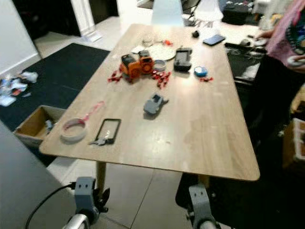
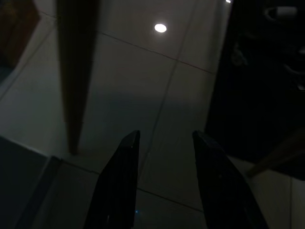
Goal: Hang keys on a hook
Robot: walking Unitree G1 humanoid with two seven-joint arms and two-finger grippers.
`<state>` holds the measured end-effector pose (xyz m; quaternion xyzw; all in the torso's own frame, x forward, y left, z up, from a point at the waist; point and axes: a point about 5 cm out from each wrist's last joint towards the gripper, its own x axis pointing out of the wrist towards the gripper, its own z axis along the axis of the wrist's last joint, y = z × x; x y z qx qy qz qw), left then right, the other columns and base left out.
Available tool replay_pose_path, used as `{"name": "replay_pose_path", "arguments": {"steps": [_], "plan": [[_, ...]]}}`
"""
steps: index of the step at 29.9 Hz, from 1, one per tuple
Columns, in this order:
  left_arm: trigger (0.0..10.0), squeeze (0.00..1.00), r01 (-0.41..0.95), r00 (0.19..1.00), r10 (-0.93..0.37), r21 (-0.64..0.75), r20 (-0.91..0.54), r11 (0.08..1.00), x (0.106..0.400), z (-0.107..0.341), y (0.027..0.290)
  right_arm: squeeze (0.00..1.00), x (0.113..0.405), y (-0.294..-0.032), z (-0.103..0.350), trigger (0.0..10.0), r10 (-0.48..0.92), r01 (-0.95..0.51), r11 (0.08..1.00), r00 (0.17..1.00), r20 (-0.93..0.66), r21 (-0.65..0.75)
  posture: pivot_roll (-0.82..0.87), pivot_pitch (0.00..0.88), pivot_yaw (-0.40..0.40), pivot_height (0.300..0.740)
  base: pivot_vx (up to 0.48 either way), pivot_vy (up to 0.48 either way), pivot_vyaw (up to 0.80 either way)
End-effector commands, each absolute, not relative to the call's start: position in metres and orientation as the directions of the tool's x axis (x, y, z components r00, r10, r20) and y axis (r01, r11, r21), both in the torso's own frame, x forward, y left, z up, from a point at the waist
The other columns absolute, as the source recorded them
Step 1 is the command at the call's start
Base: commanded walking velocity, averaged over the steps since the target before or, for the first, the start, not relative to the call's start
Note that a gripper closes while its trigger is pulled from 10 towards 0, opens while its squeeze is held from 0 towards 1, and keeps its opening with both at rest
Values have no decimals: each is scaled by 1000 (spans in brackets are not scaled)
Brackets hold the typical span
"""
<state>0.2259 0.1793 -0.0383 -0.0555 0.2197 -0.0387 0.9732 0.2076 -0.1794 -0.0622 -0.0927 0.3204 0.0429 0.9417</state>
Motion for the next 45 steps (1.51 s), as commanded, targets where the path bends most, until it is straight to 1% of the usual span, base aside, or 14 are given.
{"name": "replay_pose_path", "arguments": {"steps": [1, 37, 45], "plan": [[10000, 0, 46, 887, -100, -129, -451, 991, 217, -45, 180, 0, 202, -178, -66, 10000, 26, -149, 978, 776, -631, -144, 18, 60, -9, 740, 0, 0, 0], [10000, 0, -5, 885, -61, -142, -462, 990, 212, -47, 185, 0, 201, -177, -67, 10000, 39, -166, 976, 765, -642, -138, 19, 68, -15, 740, 0, 0, 0], [10000, 0, -6, 887, -63, -149, -458, 989, 213, -47, 185, 0, 202, -176, -67, 10000, 41, -167, 976, 766, -642, -137, 19, 68, -15, 740, -303, 0, 0]]}}
